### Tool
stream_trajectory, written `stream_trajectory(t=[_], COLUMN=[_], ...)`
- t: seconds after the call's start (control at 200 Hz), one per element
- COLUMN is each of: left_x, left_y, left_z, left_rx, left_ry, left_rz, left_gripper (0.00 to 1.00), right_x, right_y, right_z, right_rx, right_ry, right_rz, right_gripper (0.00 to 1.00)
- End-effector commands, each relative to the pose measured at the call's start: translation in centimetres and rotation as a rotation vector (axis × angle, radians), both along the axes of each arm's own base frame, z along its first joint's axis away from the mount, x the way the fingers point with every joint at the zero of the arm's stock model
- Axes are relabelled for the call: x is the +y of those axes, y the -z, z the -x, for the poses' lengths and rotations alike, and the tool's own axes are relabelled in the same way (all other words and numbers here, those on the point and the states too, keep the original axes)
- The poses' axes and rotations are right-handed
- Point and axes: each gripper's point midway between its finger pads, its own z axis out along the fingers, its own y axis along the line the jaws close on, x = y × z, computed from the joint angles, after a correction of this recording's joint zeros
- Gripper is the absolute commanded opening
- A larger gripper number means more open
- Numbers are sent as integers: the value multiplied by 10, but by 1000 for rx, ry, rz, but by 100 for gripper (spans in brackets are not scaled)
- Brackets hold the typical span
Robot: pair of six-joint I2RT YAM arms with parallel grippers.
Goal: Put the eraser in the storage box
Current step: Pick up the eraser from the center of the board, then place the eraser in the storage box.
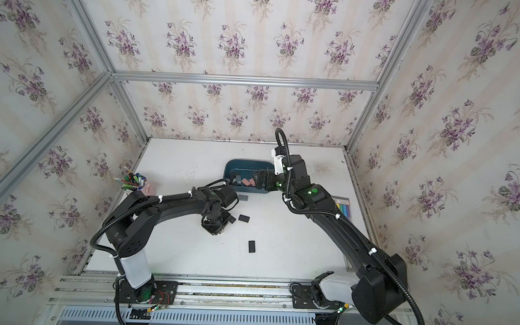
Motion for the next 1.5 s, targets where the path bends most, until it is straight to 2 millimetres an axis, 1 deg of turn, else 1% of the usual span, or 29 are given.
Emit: stream_trajectory(t=[0.0,0.085,0.115,0.13,0.14,0.215,0.33,0.405,0.475,0.55,0.619,0.694,0.824,0.909,0.964,1.009,1.054,1.129,1.214,1.339,1.414,1.494], left_x=[19,22,24,26,27,32,37,39,38,36,36,38,34,23,15,5,-1,-16,-31,-44,-54,-55], left_y=[2,-6,-9,-12,-13,-22,-30,-35,-46,-64,-85,-113,-157,-177,-185,-191,-194,-192,-179,-160,-146,-132], left_z=[4,2,2,1,1,-2,-5,-12,-20,-33,-46,-62,-93,-117,-131,-146,-157,-180,-202,-223,-230,-237], left_rx=[-4,-19,-21,-24,-25,-46,-65,-84,-110,-168,-229,-300,-408,-462,-481,-510,-511,-519,-495,-465,-462,-444], left_ry=[41,83,100,108,115,163,232,283,323,372,407,440,532,610,654,708,733,804,869,926,961,989], left_rz=[-85,-100,-111,-118,-122,-150,-173,-182,-199,-214,-239,-278,-346,-357,-367,-366,-368,-361,-353,-340,-312,-325], left_gripper=[10,9,8,8,8,8,7,6,3,3,4,4,6,7,8,8,9,10,10,11,13,15], right_x=[-6,-10,-15,-7,-6,-7,-5,-2,-2,-5,-9,-12,-11,-10,-9,-7,-5,0,3,5,4,3], right_y=[10,36,47,53,56,78,94,102,116,133,146,153,164,171,173,174,174,172,171,171,170,169], right_z=[4,12,14,21,24,38,59,73,86,97,106,113,123,128,131,132,134,137,141,146,148,150], right_rx=[20,88,111,119,122,145,177,189,215,249,265,280,299,310,315,316,316,308,301,295,294,290], right_ry=[22,34,53,35,32,39,28,24,24,42,58,68,66,68,65,65,58,51,45,45,46,46], right_rz=[18,44,67,83,93,147,148,150,169,205,229,227,219,222,214,205,194,182,173,170,166,156], right_gripper=[100,100,100,100,100,100,100,100,100,100,100,100,100,100,100,100,100,100,100,100,100,100])
